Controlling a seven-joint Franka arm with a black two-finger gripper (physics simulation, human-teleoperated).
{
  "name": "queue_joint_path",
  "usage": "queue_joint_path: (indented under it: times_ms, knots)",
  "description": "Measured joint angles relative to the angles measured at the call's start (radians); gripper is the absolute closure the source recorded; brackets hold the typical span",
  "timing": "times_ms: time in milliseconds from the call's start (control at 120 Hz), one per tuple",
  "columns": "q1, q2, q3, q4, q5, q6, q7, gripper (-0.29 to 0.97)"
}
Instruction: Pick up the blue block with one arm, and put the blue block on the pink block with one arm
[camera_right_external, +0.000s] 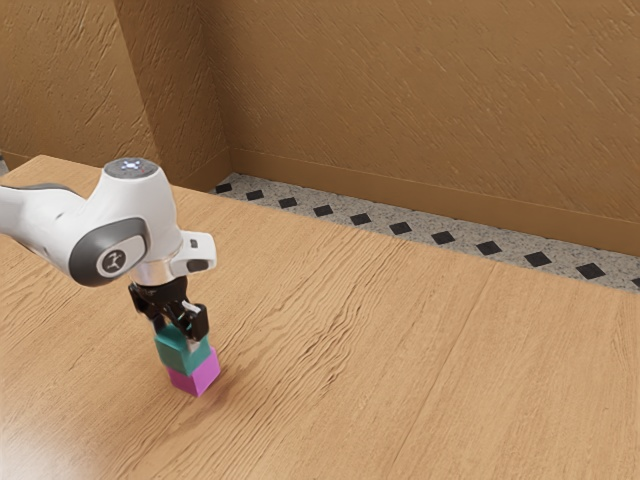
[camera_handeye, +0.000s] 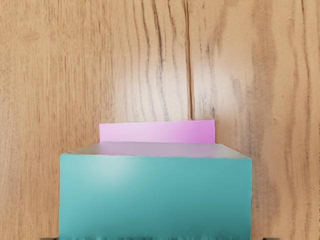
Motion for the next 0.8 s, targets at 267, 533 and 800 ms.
queue_joint_path:
  times_ms: [267, 533, 800]
  knots:
    - [-0.01, -0.061, 0.004, 0.002, 0.002, -0.009, 0.012, 0.06]
    - [-0.011, -0.116, 0.004, 0.025, 0.006, -0.047, 0.019, 0.03]
    - [-0.017, -0.132, 0.004, 0.033, 0.007, -0.072, 0.026, 0.02]
